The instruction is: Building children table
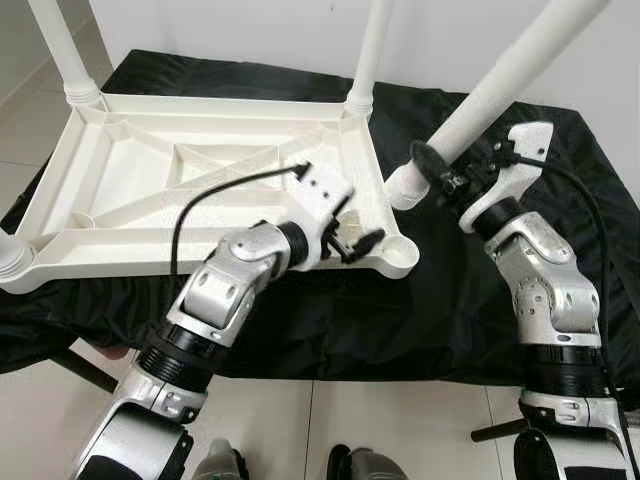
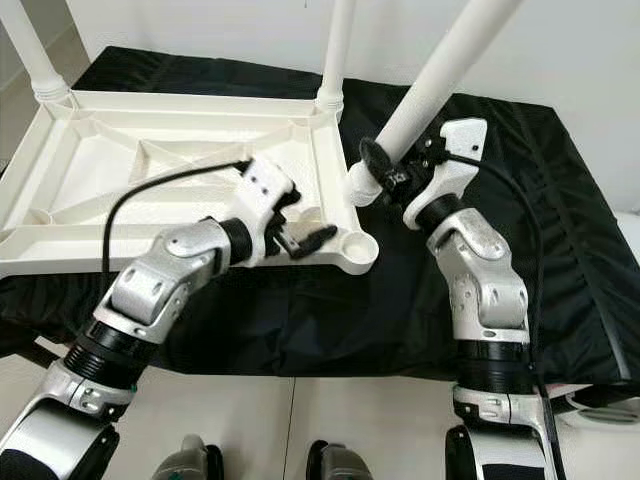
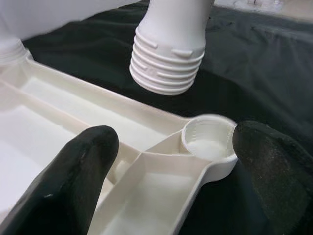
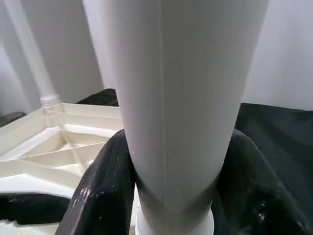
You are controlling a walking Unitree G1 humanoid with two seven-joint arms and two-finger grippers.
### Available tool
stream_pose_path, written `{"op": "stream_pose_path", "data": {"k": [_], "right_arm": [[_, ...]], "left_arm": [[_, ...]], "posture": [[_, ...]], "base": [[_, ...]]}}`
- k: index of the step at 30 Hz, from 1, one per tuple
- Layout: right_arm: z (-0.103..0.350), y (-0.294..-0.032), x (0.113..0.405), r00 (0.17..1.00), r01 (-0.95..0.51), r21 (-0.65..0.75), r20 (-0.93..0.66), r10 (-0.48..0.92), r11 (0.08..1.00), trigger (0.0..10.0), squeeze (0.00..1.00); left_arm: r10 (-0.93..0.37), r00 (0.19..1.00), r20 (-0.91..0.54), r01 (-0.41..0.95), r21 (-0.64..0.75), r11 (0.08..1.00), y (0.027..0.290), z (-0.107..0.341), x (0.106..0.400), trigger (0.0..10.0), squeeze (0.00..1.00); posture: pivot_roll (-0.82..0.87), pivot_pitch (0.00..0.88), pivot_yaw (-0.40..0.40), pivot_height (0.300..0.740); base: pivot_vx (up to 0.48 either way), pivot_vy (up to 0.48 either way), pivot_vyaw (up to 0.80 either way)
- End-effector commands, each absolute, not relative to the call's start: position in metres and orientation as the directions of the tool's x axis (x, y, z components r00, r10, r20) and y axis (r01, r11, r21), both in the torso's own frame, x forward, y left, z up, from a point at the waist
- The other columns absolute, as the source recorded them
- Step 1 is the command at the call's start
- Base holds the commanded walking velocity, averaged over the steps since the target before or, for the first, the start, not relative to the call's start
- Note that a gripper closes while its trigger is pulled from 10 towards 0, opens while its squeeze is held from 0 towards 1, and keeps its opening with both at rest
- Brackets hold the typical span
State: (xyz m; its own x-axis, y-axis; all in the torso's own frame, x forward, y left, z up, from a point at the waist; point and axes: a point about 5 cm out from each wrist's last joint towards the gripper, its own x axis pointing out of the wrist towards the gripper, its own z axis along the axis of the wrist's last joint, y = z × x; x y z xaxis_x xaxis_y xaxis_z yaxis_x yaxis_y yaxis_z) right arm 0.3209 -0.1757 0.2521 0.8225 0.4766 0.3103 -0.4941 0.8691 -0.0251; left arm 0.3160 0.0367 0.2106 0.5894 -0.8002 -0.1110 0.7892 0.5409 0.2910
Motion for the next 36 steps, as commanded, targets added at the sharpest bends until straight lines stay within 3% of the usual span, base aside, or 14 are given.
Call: {"op": "stream_pose_path", "data": {"k": [1, 7, 10, 20, 36], "right_arm": [[0.254, -0.187, 0.315, 0.819, -0.493, -0.023, 0.327, 0.472, 0.87, 10.0, 0.0], [0.247, -0.198, 0.31, 0.818, -0.504, -0.006, 0.317, 0.48, 0.863, 10.0, 0.0], [0.24, -0.209, 0.305, 0.816, -0.515, 0.003, 0.309, 0.489, 0.857, 10.0, 0.0], [0.239, -0.214, 0.303, 0.815, -0.519, 0.002, 0.304, 0.494, 0.855, 10.0, 0.0], [0.242, -0.215, 0.301, 0.804, -0.534, -0.013, 0.303, 0.513, 0.845, 10.0, 0.0]], "left_arm": [[-0.789, 0.591, -0.171, 0.789, 0.326, 0.52, 0.034, 0.19, 0.313, 10.0, 0.0], [-0.799, 0.559, -0.22, 0.807, 0.367, 0.464, 0.029, 0.176, 0.309, 10.0, 0.0], [-0.843, 0.469, -0.264, 0.851, 0.391, 0.351, 0.022, 0.165, 0.3, 10.0, 0.0], [-0.853, 0.427, -0.299, 0.865, 0.411, 0.288, 0.016, 0.156, 0.302, 10.0, 0.0], [-0.824, 0.441, -0.355, 0.872, 0.385, 0.302, 0.017, 0.149, 0.32, 10.0, 0.0]], "posture": [[-0.04, 0.113, -0.056, 0.74], [-0.05, 0.117, -0.048, 0.74], [-0.05, 0.119, -0.042, 0.74], [-0.06, 0.121, -0.037, 0.74], [-0.07, 0.126, -0.032, 0.74]], "base": [[0.0, 0.0, 0.0], [0.0, 0.0, 0.0], [0.0, 0.0, 0.0], [0.0, 0.0, 0.0], [0.0, 0.0, 0.0]]}}
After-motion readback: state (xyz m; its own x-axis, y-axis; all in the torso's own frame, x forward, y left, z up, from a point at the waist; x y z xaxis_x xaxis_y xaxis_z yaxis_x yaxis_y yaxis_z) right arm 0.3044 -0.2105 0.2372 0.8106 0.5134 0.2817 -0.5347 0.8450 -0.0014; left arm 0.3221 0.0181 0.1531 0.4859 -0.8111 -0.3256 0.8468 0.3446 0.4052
